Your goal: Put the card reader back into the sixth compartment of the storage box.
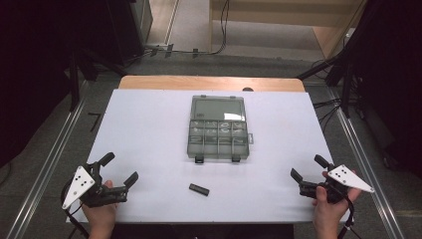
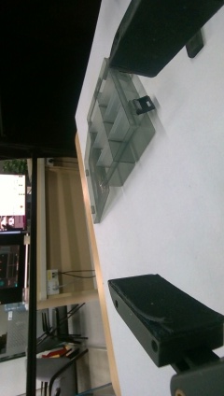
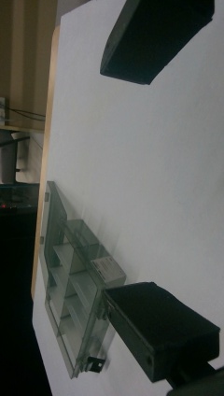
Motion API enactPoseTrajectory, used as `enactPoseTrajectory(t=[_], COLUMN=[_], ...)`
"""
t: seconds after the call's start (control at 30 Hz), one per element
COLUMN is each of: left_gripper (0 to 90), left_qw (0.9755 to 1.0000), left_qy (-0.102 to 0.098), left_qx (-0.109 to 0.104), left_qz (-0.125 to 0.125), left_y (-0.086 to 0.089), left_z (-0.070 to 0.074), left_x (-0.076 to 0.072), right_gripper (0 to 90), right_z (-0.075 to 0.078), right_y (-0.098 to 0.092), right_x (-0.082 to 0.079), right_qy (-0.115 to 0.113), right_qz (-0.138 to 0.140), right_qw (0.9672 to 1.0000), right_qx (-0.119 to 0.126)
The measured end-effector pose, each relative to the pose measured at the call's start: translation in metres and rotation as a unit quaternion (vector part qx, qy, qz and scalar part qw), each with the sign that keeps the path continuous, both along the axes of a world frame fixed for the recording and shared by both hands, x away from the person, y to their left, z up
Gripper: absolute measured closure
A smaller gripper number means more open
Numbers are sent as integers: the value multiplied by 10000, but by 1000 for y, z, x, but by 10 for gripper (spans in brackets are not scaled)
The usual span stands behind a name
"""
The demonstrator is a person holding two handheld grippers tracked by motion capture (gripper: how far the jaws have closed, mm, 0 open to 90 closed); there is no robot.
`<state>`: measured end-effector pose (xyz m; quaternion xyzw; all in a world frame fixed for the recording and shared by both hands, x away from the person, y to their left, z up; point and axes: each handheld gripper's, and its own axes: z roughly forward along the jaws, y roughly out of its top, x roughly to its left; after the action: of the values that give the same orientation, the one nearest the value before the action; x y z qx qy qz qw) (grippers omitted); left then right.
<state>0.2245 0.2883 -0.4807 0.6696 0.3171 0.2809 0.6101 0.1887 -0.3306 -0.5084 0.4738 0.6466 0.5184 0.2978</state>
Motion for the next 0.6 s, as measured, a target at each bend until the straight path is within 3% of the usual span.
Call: enactPoseTrajectory(t=[0.27,0.4,0.5,0.6], left_gripper=[0,0,0,0], left_qw=[10000,10000,10000,10000], left_qy=[-16,-25,-24,1], left_qx=[0,-14,-43,-41], left_qz=[-15,-11,1,-5], left_y=[-1,0,1,0], left_z=[0,0,0,-1], left_x=[-1,0,-1,0], right_gripper=[0,0,0,0], right_z=[9,16,20,25], right_y=[7,15,18,26], right_x=[0,-2,-2,1], right_qy=[39,12,-2,127], right_qz=[186,315,386,448], right_qw=[9998,9992,9989,9982], right_qx=[10,-230,-248,-366])
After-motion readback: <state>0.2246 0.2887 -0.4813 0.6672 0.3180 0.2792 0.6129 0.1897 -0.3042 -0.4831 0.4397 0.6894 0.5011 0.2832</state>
